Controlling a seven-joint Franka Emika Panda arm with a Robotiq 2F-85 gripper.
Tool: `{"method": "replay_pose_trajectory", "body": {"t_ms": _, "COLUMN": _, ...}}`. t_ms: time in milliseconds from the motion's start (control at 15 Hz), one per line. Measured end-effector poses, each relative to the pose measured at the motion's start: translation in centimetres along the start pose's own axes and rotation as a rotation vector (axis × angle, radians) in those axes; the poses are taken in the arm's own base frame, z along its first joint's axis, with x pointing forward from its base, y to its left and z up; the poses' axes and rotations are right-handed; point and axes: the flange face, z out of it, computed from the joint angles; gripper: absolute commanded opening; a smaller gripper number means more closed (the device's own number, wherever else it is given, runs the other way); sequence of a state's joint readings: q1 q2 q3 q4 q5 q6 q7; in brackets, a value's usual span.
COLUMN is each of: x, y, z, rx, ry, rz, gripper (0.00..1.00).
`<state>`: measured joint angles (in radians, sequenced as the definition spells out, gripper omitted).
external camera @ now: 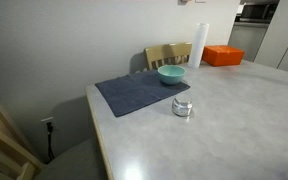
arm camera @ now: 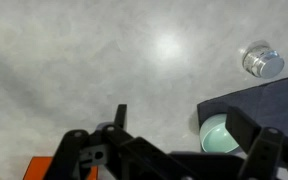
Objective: Take the lid off the bottle
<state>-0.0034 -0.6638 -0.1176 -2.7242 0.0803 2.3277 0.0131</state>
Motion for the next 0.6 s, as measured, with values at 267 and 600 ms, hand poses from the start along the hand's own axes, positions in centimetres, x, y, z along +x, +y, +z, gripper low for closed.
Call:
{"method": "replay_pose_trajectory", "body": {"t_ms": 267, "x": -0.03, "y": -0.16, "z": 0.07, "rx": -0.002, "ry": -0.003, "rz": -0.004, "gripper": 1.0}}
{"method": "replay_pose_trajectory", "body": {"t_ms": 600, "x": -0.13, "y": -0.42, "z": 0.24, "rx": -0.006, "ry": -0.014, "rz": -0.012, "gripper": 1.0}}
